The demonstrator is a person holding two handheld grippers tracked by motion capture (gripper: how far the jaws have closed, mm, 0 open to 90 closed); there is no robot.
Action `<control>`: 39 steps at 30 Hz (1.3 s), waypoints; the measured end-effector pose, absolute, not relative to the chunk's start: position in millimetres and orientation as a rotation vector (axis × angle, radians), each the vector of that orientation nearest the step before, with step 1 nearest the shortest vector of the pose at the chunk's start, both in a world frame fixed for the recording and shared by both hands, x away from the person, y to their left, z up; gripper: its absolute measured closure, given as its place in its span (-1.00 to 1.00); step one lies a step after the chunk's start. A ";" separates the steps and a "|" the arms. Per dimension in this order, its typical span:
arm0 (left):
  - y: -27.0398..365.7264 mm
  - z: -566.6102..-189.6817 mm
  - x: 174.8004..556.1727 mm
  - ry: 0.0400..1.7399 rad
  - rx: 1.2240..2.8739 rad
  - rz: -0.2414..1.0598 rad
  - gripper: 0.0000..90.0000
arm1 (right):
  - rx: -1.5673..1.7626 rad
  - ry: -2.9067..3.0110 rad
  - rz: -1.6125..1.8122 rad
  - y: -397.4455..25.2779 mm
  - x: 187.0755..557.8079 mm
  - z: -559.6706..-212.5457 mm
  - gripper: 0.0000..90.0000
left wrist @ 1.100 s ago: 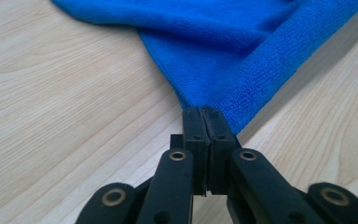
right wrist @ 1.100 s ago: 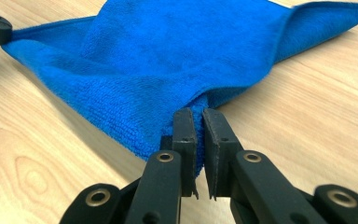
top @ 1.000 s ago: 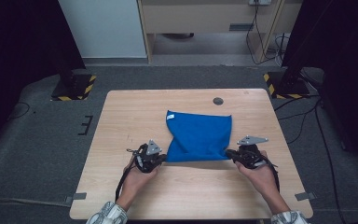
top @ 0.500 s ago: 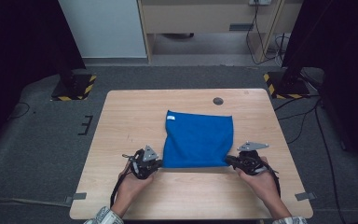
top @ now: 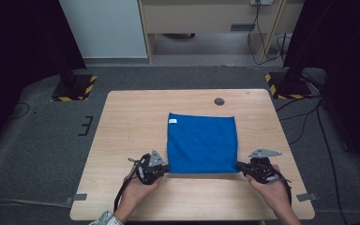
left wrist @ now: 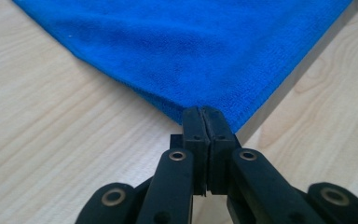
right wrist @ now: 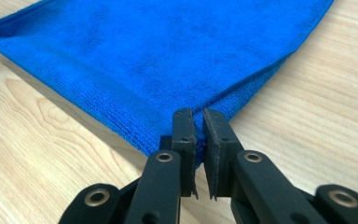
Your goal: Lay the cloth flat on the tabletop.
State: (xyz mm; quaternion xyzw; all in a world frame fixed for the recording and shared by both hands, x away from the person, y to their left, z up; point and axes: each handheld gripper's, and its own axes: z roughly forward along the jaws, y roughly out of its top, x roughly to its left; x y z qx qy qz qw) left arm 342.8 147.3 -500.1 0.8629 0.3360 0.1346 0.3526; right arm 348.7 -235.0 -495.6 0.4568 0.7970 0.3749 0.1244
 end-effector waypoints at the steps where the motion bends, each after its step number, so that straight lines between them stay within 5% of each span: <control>1: 146.3 -500.4 341.1 0.867 2.239 0.345 0.98 | 1.338 2.322 1.088 -235.6 348.2 -496.0 0.86; 17: 136.8 -501.5 320.9 0.861 2.267 0.295 0.96 | 1.373 2.301 1.077 -243.7 339.2 -493.9 0.78; 21: 138.4 -500.8 317.3 0.895 2.234 0.332 0.64 | 1.384 2.267 1.085 -245.5 338.5 -492.8 0.23; 27: 147.3 -497.0 319.6 0.908 2.162 0.408 -0.04 | 1.354 2.186 1.114 -247.0 340.5 -488.5 -0.21; 33: 155.1 -495.1 328.9 0.897 2.113 0.430 -0.32 | 1.340 2.176 1.136 -241.7 349.3 -492.0 -0.42; 39: 162.5 -490.2 336.3 0.900 2.091 0.465 -0.39 | 1.319 2.166 1.147 -233.6 361.7 -493.0 -0.51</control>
